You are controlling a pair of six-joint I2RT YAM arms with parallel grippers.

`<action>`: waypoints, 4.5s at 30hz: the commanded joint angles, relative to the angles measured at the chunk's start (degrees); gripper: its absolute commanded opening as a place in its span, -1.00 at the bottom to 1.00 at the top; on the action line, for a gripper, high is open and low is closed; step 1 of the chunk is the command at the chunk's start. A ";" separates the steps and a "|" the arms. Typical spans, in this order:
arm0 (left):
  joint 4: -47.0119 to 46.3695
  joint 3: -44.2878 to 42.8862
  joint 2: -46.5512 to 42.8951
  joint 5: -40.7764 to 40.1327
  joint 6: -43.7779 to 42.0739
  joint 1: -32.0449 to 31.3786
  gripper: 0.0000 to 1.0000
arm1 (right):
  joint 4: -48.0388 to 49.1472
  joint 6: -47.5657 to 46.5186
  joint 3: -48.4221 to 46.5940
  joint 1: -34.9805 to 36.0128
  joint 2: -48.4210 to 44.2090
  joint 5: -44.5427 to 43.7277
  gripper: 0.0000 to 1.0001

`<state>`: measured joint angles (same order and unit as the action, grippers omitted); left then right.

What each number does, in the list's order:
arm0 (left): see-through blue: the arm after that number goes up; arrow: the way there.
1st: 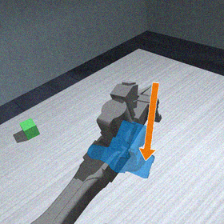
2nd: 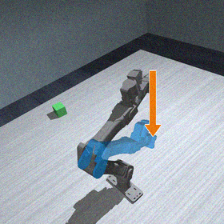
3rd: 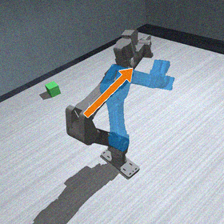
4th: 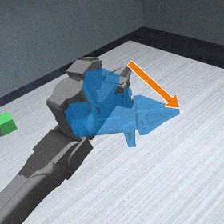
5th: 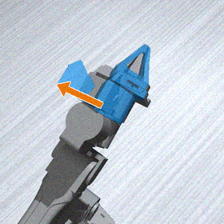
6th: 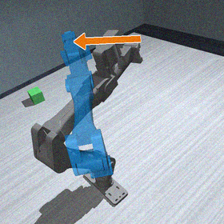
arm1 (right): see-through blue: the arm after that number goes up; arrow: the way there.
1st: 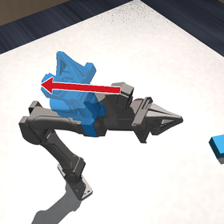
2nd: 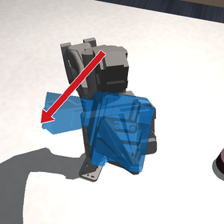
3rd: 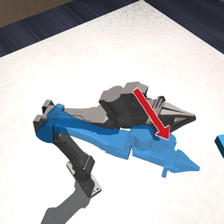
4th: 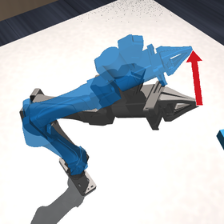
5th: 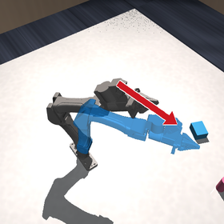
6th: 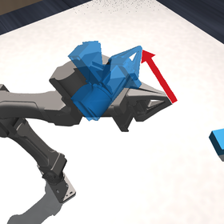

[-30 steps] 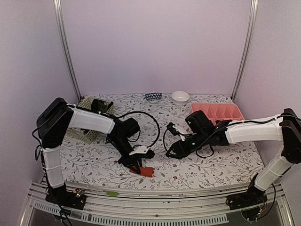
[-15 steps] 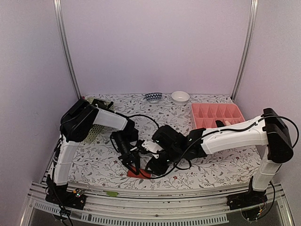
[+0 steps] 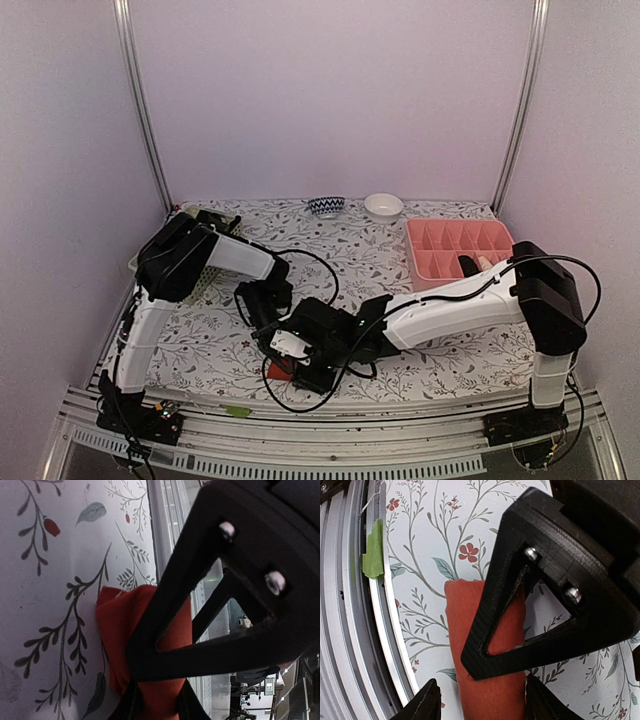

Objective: Roll the underwear
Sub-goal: Pick up the underwear from the center of the board, then place the underwear in the storage box, then reset both arms

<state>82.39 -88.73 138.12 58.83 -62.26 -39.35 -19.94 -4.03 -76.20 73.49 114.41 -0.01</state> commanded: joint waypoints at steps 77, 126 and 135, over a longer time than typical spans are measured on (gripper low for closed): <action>-67.01 17.69 -56.81 -19.58 48.13 23.32 0.92 | -29.32 18.59 4.13 -47.21 -20.72 -20.58 -1.00; -64.39 17.34 -56.30 -22.64 46.44 23.49 0.92 | -26.41 19.35 -7.72 -52.48 -5.52 -7.79 -0.05; -62.36 13.89 -54.44 -25.79 48.65 24.33 0.92 | -30.96 18.94 -14.27 -53.23 -10.38 -9.39 0.21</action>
<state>18.85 -72.73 83.13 34.35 -14.55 -16.16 -48.75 15.22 -87.05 20.21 108.44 -9.06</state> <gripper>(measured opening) 0.959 0.597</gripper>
